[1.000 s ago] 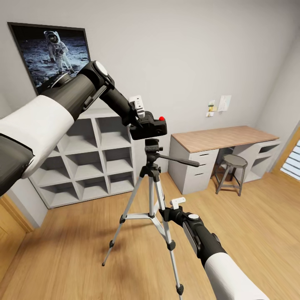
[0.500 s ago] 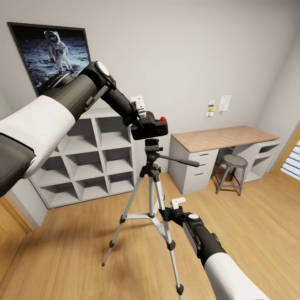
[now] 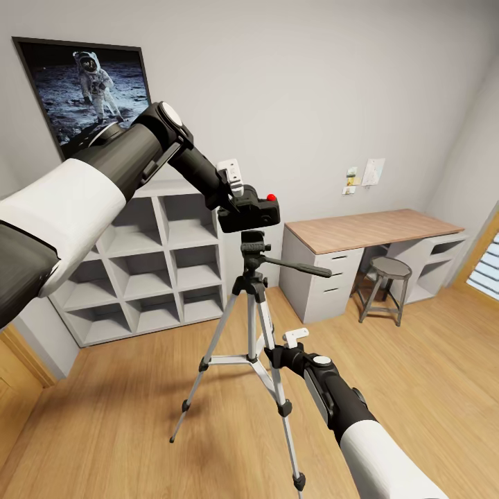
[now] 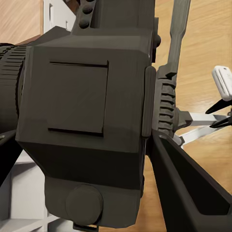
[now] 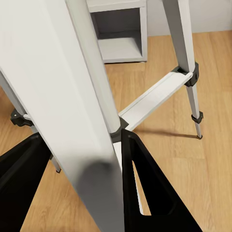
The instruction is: Attach the digital camera to the camera tripod in the bedroom.
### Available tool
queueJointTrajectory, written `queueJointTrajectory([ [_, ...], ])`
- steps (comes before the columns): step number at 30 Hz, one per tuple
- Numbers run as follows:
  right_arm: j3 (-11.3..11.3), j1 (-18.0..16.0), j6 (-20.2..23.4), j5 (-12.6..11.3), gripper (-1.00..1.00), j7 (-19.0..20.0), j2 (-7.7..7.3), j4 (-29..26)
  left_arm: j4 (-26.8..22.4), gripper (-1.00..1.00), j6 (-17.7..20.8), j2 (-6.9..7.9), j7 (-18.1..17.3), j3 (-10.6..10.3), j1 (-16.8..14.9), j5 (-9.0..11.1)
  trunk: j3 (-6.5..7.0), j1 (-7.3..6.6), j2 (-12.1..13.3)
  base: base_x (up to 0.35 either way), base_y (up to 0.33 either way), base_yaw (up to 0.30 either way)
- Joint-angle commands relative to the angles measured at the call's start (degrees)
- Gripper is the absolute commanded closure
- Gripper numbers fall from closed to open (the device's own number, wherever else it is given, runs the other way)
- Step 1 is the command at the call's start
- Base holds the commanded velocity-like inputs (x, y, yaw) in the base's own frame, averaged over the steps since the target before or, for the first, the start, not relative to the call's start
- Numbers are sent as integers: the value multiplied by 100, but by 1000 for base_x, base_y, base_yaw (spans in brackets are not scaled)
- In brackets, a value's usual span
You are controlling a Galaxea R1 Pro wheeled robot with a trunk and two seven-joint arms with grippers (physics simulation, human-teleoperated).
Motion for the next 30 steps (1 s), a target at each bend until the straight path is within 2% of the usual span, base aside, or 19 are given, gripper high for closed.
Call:
queueJointTrajectory([
  [1,-11,-1,11,524,100,19,-1,9,-3,100,40,0,-29,0,-8,-30,-14,5,-10,0,0,0],
  [2,-11,-1,11,526,100,19,-1,8,1,-100,40,0,-28,0,-8,-29,-14,5,-10,0,0,0],
  [30,-11,-1,11,531,100,25,-1,8,46,-100,42,31,-30,60,-8,32,-14,5,-10,0,0,0],
])
